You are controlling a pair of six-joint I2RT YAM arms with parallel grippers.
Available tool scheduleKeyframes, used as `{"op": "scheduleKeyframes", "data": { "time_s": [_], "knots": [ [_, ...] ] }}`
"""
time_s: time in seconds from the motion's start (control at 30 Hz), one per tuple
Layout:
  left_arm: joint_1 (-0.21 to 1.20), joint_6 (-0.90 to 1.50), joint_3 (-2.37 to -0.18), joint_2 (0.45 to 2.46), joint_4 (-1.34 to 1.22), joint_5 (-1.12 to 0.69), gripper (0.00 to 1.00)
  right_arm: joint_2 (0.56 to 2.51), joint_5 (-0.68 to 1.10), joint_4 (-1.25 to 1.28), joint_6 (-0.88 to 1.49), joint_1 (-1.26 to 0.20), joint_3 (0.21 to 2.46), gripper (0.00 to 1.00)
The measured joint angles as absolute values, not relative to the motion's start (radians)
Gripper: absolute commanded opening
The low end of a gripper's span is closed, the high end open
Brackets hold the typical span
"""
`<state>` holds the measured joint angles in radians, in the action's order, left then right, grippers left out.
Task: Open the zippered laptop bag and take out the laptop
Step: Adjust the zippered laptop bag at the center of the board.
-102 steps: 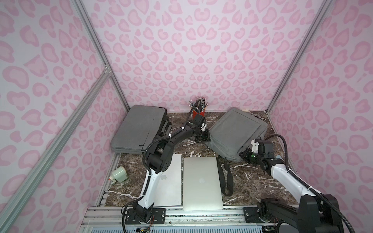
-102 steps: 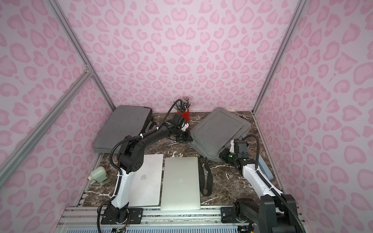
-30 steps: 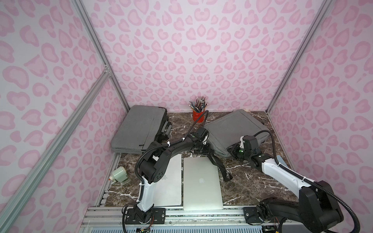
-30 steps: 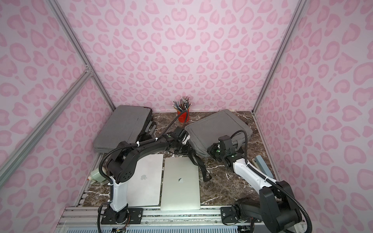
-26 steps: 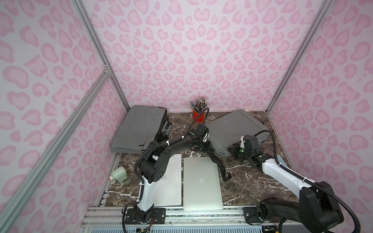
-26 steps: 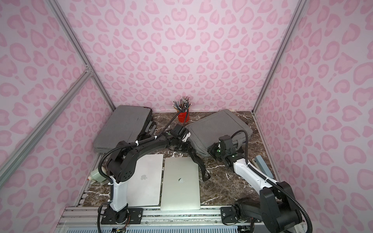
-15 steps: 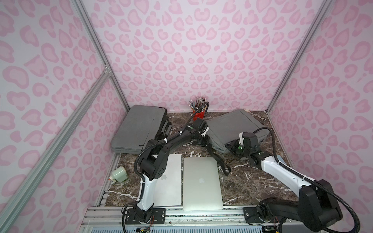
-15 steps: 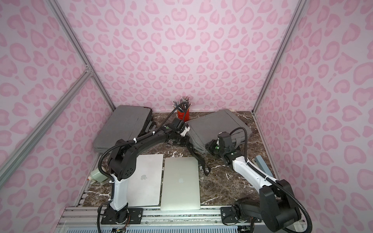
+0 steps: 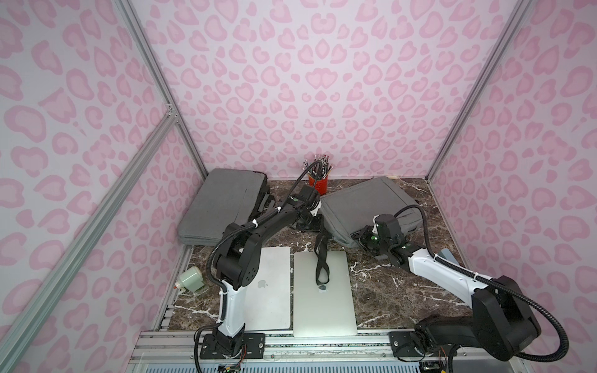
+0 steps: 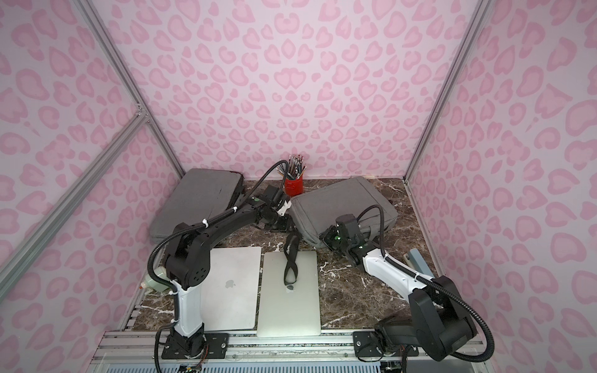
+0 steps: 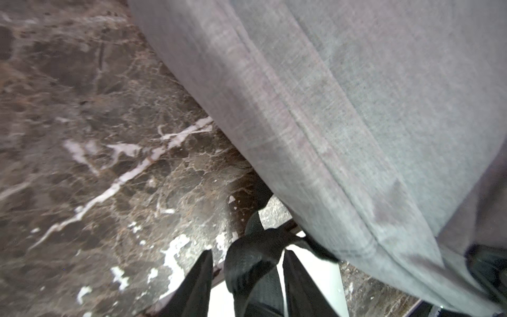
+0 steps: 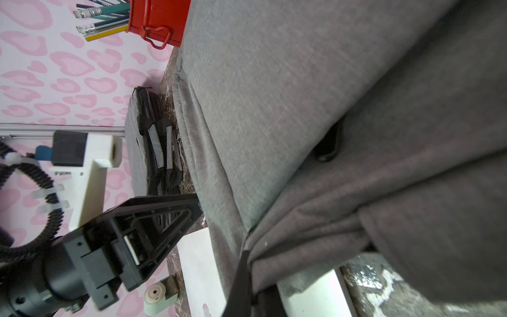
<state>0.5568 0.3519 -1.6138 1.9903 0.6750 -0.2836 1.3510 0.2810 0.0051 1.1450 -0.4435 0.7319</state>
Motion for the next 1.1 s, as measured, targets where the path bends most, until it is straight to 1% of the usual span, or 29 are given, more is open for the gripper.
{"op": "scheduleKeyframes", "data": {
  "time_s": [0.13,0.23,0.4,0.57,0.77,0.9,1.1],
  "knots": [
    [0.558,0.368,-1.568,1.903,0.678,-0.306,0.55,1.369,0.281,0.018,1.145,-0.444,0.732,0.00],
    [0.558,0.401,-1.486,1.833,0.651,-0.351,0.58,1.376,0.281,0.033,1.145,-0.444,0.732,0.00],
    [0.579,0.561,-1.259,1.704,0.503,-0.455,0.61,1.388,0.281,0.040,1.144,-0.444,0.733,0.00],
    [0.657,0.723,-1.166,1.636,0.335,-0.461,0.62,1.399,0.284,0.050,1.144,-0.444,0.733,0.00],
    [0.709,0.912,-1.071,1.638,0.128,-0.405,0.64,1.402,0.289,0.064,1.144,-0.444,0.733,0.00],
    [0.742,0.995,-1.070,1.675,0.013,-0.363,0.65,1.402,0.292,0.080,1.144,-0.447,0.727,0.00],
    [0.746,1.050,-1.106,1.759,-0.070,-0.323,0.66,1.398,0.289,0.093,1.144,-0.451,0.708,0.00]
  ]
}}
